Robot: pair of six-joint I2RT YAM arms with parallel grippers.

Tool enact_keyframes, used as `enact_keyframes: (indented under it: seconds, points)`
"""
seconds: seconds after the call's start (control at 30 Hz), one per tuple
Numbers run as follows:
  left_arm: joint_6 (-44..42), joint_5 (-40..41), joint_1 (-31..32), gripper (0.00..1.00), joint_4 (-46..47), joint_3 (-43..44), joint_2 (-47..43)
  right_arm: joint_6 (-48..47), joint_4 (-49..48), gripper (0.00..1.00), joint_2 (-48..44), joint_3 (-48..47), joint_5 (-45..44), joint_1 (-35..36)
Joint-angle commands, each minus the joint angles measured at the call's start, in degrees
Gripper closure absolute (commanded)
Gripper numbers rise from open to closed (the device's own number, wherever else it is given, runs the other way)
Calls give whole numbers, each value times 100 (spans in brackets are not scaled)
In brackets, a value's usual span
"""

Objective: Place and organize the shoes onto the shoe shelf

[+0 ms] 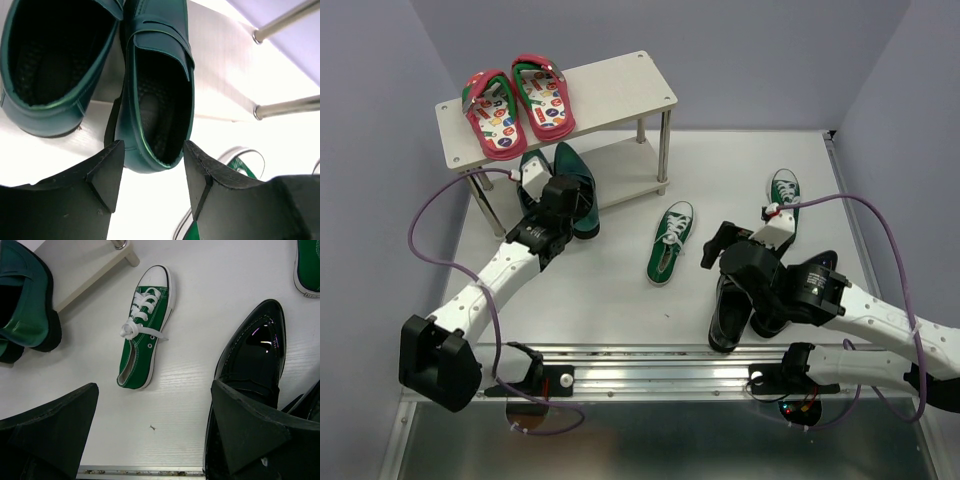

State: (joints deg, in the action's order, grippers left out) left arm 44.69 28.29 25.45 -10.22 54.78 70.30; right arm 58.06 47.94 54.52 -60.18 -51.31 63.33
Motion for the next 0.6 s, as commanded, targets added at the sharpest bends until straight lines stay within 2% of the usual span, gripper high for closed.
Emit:
enact_keyframes:
  seconds: [0.0, 0.2, 0.27, 0.37, 0.4, 0.47, 0.57]
  points:
    - [-250, 185, 275, 39, -471, 147, -350, -5, -382, 0, 58, 7, 51, 4]
    - [-197, 553, 925, 39, -999, 208, -579, -58, -470, 0, 129, 33, 77, 4]
    - [-232, 764, 1347, 40, -1210, 357, -509, -58, -479, 0, 138, 33, 51, 4]
    - [-311, 888, 1857, 53, -1456, 638, -159, -58, -479, 0, 103, 42, -10, 4]
    - [-372, 897, 1954, 54, -1474, 717, -35, -67, -479, 0, 85, 50, -37, 4]
    - [-478, 985, 2121, 55, -1518, 919, 237, -67, -461, 0, 41, 42, -81, 4]
    - [-514, 1186, 2148, 47, -1658, 1201, 738, -67, -418, 0, -38, 33, -99, 4]
